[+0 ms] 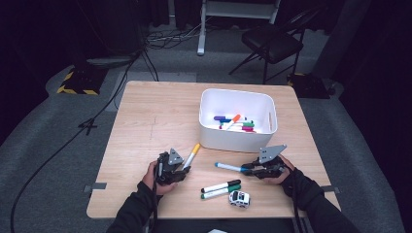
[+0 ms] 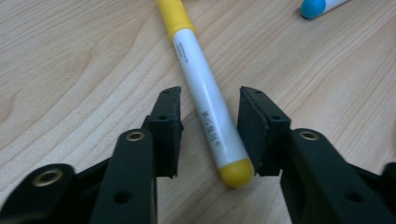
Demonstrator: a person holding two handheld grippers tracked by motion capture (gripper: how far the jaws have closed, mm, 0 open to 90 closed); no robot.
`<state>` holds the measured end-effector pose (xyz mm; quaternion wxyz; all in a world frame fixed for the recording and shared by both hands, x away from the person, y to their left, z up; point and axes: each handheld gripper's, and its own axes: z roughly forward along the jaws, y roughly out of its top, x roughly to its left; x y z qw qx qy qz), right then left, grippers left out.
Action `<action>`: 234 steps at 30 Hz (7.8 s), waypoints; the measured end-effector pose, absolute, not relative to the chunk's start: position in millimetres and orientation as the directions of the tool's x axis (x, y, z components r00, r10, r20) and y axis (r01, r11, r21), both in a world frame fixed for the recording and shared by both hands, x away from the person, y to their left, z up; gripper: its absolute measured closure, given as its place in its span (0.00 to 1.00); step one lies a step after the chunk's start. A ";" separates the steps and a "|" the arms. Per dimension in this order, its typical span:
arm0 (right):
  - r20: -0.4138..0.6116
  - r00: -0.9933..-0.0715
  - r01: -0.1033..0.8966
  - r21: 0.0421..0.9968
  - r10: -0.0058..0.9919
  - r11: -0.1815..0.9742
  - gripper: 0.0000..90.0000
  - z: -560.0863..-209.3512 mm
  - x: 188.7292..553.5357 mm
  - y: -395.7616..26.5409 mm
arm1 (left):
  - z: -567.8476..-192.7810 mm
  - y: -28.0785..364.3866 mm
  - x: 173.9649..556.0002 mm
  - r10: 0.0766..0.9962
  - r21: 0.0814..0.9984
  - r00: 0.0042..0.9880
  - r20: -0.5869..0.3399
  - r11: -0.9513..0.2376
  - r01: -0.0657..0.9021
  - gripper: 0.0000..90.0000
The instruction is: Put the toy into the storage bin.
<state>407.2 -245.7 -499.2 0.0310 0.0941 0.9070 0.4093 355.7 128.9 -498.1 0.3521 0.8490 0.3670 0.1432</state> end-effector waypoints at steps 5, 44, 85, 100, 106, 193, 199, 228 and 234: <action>0.016 -0.979 0.148 0.743 0.204 0.652 0.83 -498.7 406.9 -248.7 | -497.6 128.3 351.8 0.663 0.701 0.748 -0.020 -0.524 0.483 0.79; 0.001 -0.967 0.157 0.790 0.255 0.592 0.84 -483.2 402.8 -286.8 | -496.8 97.1 350.3 0.475 0.707 0.877 -0.074 -0.595 0.382 0.38; -0.149 -0.961 -0.010 0.862 0.233 0.507 0.84 -371.7 391.8 -302.3 | -502.3 174.7 322.5 0.676 0.676 0.736 -0.031 -0.528 0.514 0.16; -0.201 -0.941 -0.047 0.874 0.272 0.484 0.84 -322.2 413.5 -302.8 | -502.5 173.6 324.4 0.682 0.672 0.731 -0.025 -0.530 0.517 0.12; -0.212 -0.930 -0.041 0.871 0.299 0.490 0.84 -311.6 434.2 -297.4 | -502.5 173.5 324.8 0.680 0.673 0.733 -0.025 -0.531 0.516 0.12; -0.100 -0.992 -0.048 0.855 0.073 0.516 0.67 -404.0 391.6 -230.1 | -502.5 170.6 327.7 0.681 0.669 0.732 -0.021 -0.534 0.516 0.10; -0.061 -0.997 -0.024 0.834 0.048 0.551 0.63 -434.2 397.9 -203.3 | -502.5 170.6 327.6 0.682 0.670 0.731 -0.022 -0.533 0.517 0.10; 0.006 -0.999 -0.022 0.761 -0.041 0.648 0.76 -502.1 410.2 -148.7 | -502.7 170.3 327.2 0.684 0.670 0.729 -0.027 -0.529 0.521 0.10; -0.002 -0.999 -0.035 0.749 -0.051 0.662 0.83 -499.9 405.8 -152.2 | -502.7 170.2 327.2 0.684 0.669 0.729 -0.028 -0.529 0.522 0.10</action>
